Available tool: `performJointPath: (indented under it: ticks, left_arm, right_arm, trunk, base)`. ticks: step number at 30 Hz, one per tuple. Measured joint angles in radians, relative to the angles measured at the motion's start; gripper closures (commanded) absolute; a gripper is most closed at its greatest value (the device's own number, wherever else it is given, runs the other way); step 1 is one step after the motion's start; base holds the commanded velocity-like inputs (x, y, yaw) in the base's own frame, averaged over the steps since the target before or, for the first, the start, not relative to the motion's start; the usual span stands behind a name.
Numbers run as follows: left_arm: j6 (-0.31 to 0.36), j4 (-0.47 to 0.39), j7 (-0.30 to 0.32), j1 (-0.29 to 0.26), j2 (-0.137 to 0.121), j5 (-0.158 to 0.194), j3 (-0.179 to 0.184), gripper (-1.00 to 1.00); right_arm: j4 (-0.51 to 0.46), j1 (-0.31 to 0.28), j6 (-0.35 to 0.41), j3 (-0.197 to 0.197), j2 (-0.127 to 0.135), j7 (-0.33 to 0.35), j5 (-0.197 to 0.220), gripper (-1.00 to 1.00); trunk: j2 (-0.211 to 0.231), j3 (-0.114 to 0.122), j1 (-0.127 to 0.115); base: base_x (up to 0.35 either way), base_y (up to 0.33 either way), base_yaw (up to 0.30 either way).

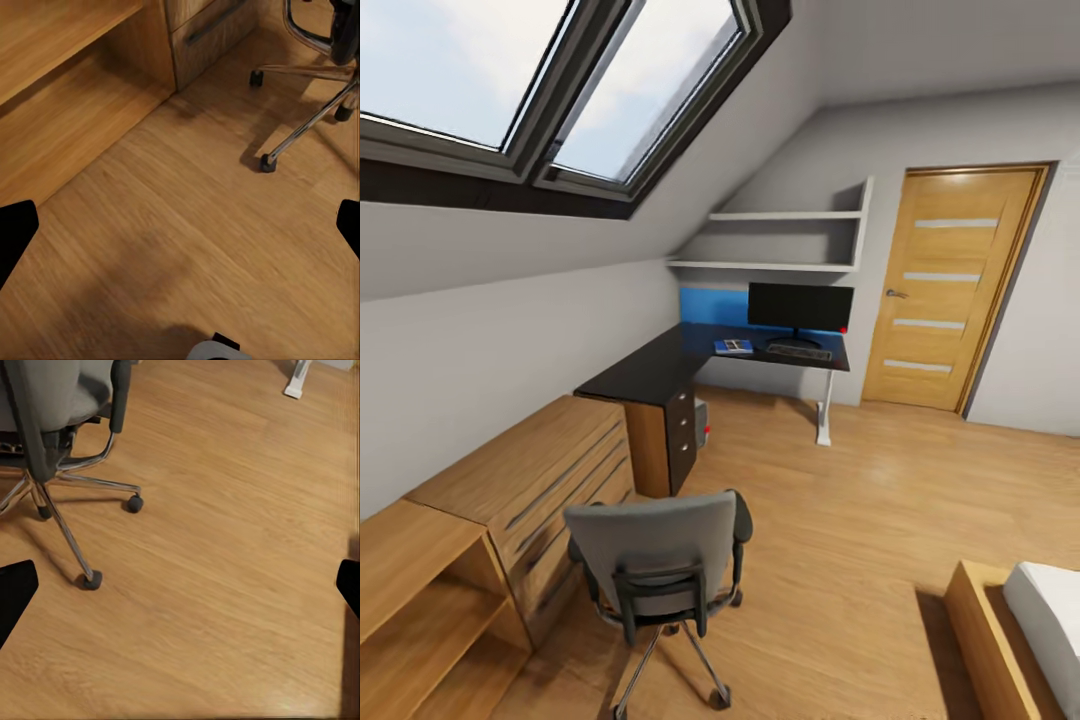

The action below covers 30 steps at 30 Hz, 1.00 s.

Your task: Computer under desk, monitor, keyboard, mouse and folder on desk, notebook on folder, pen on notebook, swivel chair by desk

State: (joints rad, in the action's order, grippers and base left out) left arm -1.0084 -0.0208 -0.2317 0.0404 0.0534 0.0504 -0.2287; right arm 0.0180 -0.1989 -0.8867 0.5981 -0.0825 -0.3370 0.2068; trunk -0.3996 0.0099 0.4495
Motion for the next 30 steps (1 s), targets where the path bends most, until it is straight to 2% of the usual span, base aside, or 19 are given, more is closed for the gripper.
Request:
performJointPath:
  ticks: [13,24,30]
  left_arm:
    - [-0.001,0.000,0.000,0.000,0.000,0.000,0.001,-1.00]
    - [-0.001,0.000,0.001,0.000,0.000,0.000,0.000,-1.00]
    - [-0.002,0.000,0.000,0.000,0.000,0.000,0.001,-1.00]
  right_arm:
    - [0.000,0.000,0.000,-0.001,0.000,0.000,0.000,-1.00]
    - [0.000,0.000,0.000,-0.001,0.000,0.001,0.000,-1.00]
    - [0.000,0.000,0.000,0.000,0.000,0.001,0.000,-1.00]
  trunk:
    - [0.000,0.000,0.000]
    - [0.000,0.000,0.000]
    - [0.000,0.000,0.000]
  base:
    - [0.230,0.101,-0.286]
    - [0.036,0.029,-0.285]
    - [0.002,0.178,-0.285]
